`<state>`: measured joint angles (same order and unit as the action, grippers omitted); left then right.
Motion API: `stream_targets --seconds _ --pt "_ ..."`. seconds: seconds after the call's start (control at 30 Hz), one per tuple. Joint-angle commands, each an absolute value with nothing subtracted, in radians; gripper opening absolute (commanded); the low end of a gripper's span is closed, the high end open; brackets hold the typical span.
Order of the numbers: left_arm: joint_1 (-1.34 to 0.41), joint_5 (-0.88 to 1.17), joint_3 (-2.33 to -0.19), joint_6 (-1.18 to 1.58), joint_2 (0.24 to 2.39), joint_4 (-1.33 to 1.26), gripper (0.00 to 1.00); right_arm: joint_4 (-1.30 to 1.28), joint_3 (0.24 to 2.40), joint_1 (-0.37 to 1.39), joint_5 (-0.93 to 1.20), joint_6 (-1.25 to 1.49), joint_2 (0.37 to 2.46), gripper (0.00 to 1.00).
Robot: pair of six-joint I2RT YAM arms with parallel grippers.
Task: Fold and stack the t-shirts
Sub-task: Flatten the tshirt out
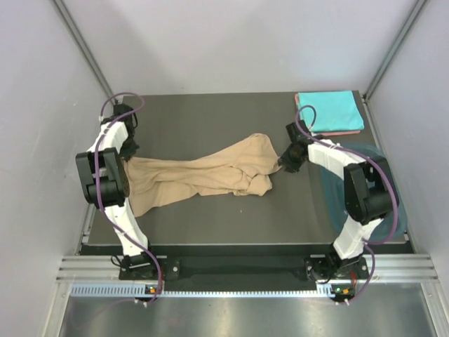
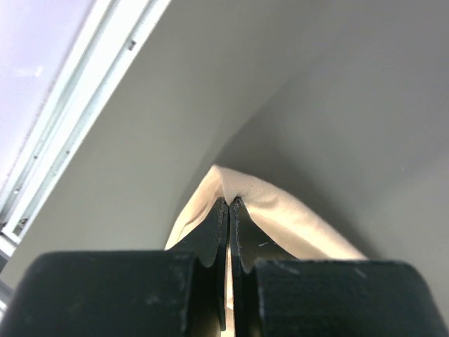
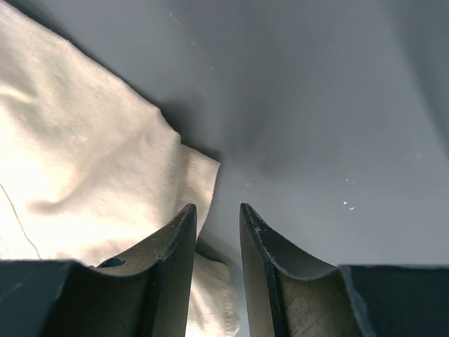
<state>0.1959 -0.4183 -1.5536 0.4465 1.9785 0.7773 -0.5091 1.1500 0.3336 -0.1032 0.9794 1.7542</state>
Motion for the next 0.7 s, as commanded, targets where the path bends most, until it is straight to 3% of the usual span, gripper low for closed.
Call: stream_targets --seconds 0.0,0.37,0.67 --pt "0.204 -0.381 -1.525 0.459 1.925 0.741 0.00 -0.474 1.175 0.350 -0.109 1.045 1.759 0.32" --pt "0.202 -0.345 -1.506 0.460 1.928 0.727 0.00 -0.558 1.250 0.360 -0.162 1.137 1.835 0.34" --pt "0.202 -0.345 -1.486 0.453 1.934 0.710 0.00 -0.546 1.224 0.365 -0.202 1.174 1.835 0.30"
